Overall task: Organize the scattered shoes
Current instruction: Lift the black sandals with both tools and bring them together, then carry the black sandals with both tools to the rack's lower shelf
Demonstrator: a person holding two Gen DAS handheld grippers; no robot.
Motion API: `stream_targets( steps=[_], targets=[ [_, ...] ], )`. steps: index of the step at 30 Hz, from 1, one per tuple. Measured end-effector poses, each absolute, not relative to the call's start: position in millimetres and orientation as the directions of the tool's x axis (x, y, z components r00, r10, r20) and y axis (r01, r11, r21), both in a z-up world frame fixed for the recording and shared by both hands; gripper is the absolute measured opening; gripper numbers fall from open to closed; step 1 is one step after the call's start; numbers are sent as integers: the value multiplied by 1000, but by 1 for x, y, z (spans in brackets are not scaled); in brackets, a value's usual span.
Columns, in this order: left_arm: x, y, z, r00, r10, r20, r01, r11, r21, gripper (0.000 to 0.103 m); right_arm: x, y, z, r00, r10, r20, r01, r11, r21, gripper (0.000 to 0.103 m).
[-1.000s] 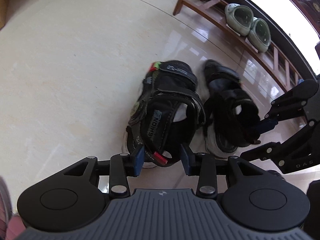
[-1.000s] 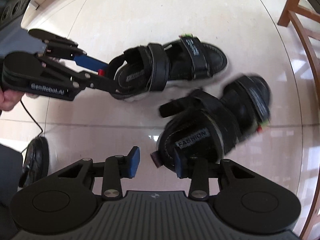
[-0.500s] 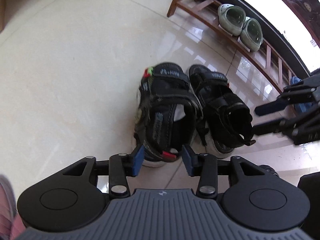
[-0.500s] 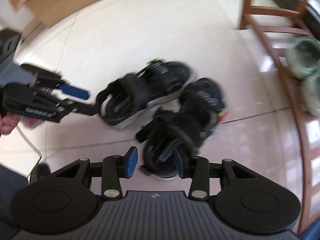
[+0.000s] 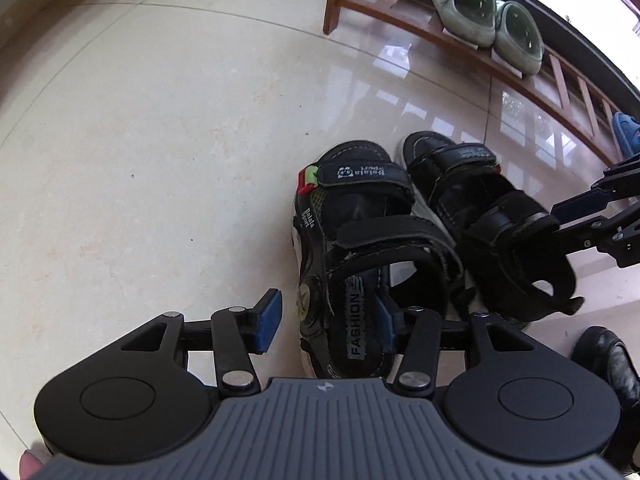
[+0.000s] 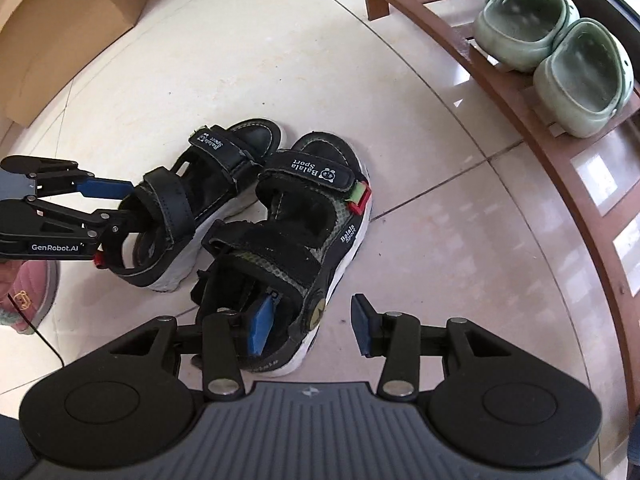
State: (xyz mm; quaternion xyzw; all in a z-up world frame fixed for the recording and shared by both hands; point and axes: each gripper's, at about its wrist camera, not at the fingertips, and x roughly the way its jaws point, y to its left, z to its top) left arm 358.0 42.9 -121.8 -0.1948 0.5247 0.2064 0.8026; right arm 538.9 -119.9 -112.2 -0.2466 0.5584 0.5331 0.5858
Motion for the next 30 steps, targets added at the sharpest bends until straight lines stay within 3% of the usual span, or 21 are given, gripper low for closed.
stream_targets(
  steps=[10,12,14,19,30],
  targets=[
    [364,50,-138,401,115,-909,-547,826,-136,48,523,-108,-130,-113,372,-921,-903,348,251,48],
    [363,51,-140,407,119,-906,-553,821,-141,47,522,-108,-134,-111,371,-922,-896,364,255,43],
    [363,52,-142,413,123,-902,-559,816,-145,30,523,-107,-140,-121,368,-922,-879,393,271,25],
    [359,50,-141,446,137,-884,-562,812,-157,17,532,-114,-143,-139,393,-909,-824,463,326,21],
    [375,40,-106,557,145,-818,-507,839,-197,16,558,-142,-125,-165,478,-863,-677,582,451,19]
  ],
)
